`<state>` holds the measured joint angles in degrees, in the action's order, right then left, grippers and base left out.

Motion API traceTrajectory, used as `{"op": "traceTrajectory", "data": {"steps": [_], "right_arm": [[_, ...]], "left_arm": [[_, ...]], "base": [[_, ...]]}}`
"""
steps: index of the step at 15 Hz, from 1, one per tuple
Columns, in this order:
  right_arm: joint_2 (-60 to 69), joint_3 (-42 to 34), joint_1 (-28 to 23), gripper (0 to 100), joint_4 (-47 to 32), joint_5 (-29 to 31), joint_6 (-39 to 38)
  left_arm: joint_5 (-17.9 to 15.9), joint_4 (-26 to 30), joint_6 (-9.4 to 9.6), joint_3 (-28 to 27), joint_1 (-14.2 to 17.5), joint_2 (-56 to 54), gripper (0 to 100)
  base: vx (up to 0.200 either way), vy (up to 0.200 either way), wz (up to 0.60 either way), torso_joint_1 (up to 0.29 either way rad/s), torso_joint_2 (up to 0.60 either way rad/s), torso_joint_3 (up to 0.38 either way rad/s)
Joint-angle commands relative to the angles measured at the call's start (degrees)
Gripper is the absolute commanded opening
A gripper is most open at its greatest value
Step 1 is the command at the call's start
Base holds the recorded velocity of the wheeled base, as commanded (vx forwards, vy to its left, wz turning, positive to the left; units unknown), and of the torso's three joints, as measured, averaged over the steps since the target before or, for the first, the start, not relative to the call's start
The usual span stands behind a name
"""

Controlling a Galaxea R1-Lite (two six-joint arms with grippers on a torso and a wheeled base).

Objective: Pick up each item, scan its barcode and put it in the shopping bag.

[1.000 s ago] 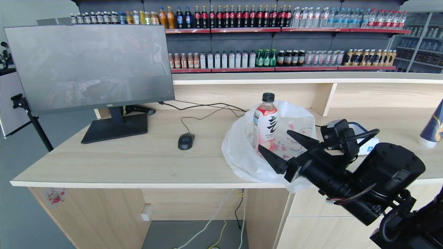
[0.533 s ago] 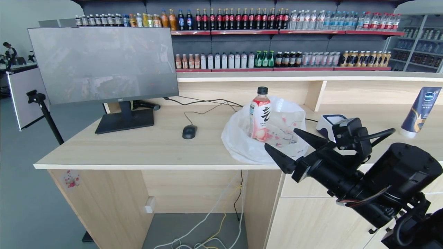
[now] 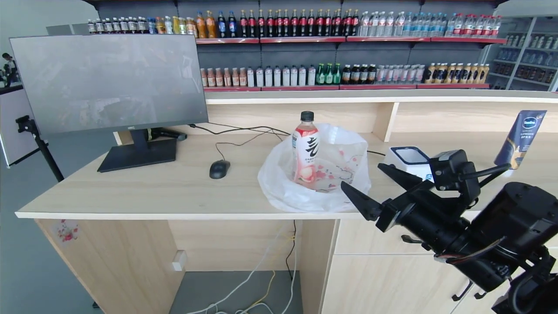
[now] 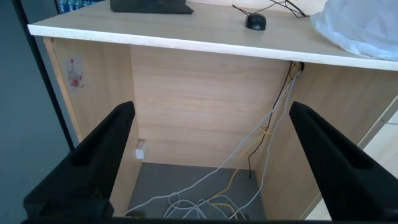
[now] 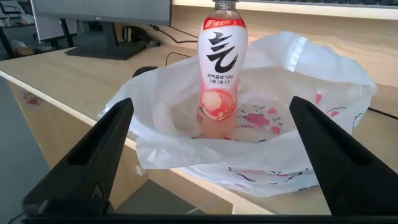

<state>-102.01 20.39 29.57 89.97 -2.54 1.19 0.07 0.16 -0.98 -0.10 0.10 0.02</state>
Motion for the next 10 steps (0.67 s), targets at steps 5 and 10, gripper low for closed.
{"op": "traceTrajectory", "data": {"steps": [5,10], "right_arm": [[3.40,-1.59,0.04,100,0.03,-0.01,0.30],[3.22,-3.87,0.04,100,0.03,-0.01,0.39]], "left_arm": [[0.01,0.02,0.01,0.01,-0.01,-0.02,100],[0.01,0.02,0.01,0.01,-0.01,-0.02,100]], "base": [[0.000,-0.200,0.00,0.003,0.00,0.000],[0.000,-0.200,0.00,0.001,0.00,0.000]]}}
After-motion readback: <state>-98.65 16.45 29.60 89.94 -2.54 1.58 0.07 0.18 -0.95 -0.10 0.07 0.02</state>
